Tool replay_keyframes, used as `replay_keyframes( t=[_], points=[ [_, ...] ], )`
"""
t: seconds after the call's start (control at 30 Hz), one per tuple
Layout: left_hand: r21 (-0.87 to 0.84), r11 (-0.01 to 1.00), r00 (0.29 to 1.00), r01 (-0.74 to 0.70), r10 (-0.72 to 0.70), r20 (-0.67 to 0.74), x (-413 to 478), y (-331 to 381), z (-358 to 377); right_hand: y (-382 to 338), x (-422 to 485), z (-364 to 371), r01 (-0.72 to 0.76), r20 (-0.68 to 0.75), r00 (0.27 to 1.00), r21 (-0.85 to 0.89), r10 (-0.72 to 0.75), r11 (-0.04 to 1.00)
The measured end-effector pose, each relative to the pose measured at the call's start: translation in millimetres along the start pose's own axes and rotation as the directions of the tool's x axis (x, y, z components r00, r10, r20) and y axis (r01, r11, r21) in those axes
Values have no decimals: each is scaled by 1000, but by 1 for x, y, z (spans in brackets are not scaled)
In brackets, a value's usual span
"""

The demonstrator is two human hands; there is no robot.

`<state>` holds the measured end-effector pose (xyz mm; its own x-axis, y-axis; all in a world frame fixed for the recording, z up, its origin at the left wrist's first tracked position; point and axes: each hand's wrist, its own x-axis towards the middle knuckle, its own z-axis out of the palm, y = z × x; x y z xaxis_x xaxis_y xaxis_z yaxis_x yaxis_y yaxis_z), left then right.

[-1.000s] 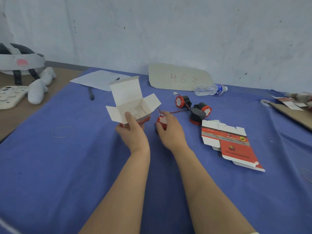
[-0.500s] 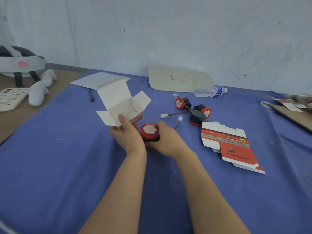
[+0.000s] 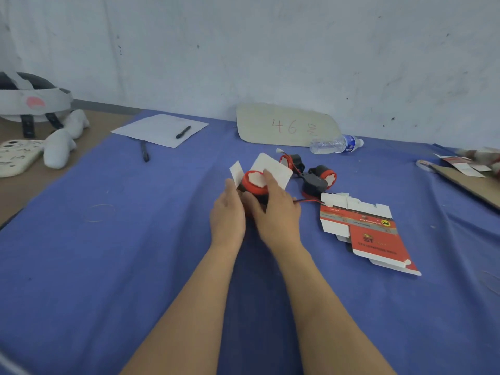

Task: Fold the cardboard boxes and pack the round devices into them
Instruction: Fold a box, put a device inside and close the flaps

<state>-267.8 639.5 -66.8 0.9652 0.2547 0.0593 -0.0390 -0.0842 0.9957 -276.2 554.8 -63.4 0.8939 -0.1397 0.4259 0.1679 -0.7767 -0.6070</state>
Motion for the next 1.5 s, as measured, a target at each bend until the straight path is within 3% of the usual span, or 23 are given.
replay_keyframes(
  t=[0.1,0.2,0.4,0.67,0.73,0.87,0.97,1.03,1.1,1.2,1.27,1.33,1.4,1.5],
  points=[
    [171,984,998,-46,40,39,-3,-2,4,4,-1,1,-19,28,999,-195,25,981],
    [229,971,997,-67,58,44,-1,-8,4,3,0,0,-34,32,998,-361,49,932],
    [272,961,999,-47,49,0,3,-6,0,-2,0,-5,-93,-46,995,-274,83,957],
    [324,943,997,-72,65,34,3,-8,-1,-9,3,-11,-58,-26,998,-479,52,876],
    [370,925,996,-89,84,31,3,-10,-2,-6,5,-16,-38,34,998,-413,57,910],
    [386,916,994,-111,111,23,4,-10,-3,3,4,-24,-36,128,991,-100,49,994],
    [283,953,990,-110,80,115,2,-9,-1,3,5,-22,-143,-49,987,195,155,970],
    [252,963,991,-94,66,117,-1,-8,0,3,9,-24,-183,-220,939,330,264,926],
    [234,968,992,-91,67,109,-3,-8,2,9,15,-27,-247,-258,880,470,400,847],
    [203,975,993,-93,77,84,-6,-6,8,18,17,-33,-361,-80,818,700,570,616],
    [173,981,994,-89,77,75,-8,-6,12,18,18,-37,-335,32,800,853,599,401],
    [169,981,994,-96,86,65,-9,-5,13,16,19,-40,-266,45,811,917,583,298],
    [172,980,994,-102,94,56,-9,-5,14,10,19,-41,-230,10,850,907,526,354],
    [157,984,995,-89,82,54,-10,-5,15,0,14,-38,-182,-126,912,730,391,659]
  ],
)
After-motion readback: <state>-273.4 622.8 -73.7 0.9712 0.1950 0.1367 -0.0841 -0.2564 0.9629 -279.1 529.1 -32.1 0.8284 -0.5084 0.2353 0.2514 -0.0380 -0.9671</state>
